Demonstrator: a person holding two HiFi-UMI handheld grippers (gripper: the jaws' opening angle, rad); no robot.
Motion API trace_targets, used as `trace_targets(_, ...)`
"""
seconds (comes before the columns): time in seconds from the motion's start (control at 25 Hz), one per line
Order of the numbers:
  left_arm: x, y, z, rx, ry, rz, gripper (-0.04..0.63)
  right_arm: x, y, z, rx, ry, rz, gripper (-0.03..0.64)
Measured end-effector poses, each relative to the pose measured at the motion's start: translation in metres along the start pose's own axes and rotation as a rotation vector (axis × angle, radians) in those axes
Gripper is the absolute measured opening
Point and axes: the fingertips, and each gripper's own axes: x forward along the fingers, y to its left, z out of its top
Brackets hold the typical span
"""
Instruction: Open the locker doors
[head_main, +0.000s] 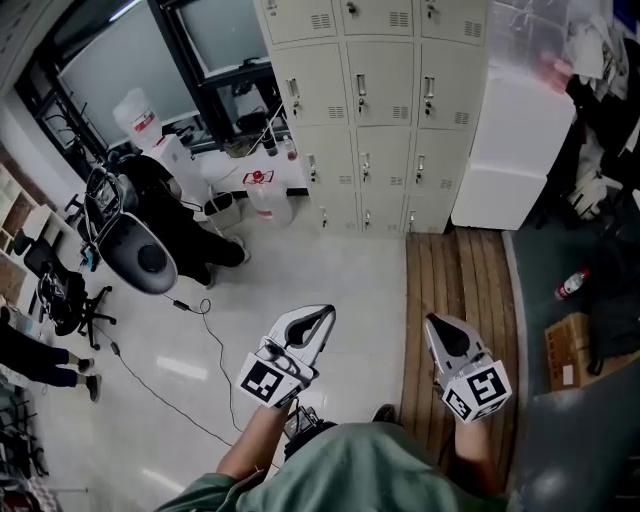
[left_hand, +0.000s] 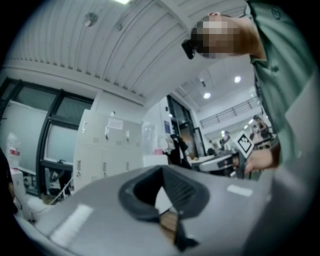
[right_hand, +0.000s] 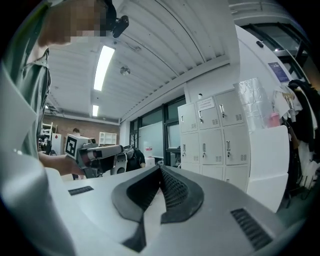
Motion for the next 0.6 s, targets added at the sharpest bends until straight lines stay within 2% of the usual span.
trace_targets(0.16, 0.020, 0.010, -0.007, 0.009, 0.009, 0.025, 0.000, 0.019, -0.024, -0.004, -0.002, -0.002, 0.032, 0.002)
trace_targets(0.36, 0.036, 0.030, -0.013, 0.011, 0.032, 0.033, 0.000, 0.035, -0.045, -0.011, 0.032, 0.013, 0.023, 0.003)
trace_targets(0.6, 0.066, 0.077, -0.037, 0.005, 0.040, -0.017, 0.000, 0.076, -0.069, -0.017, 0.035, 0.044, -0.023, 0.002)
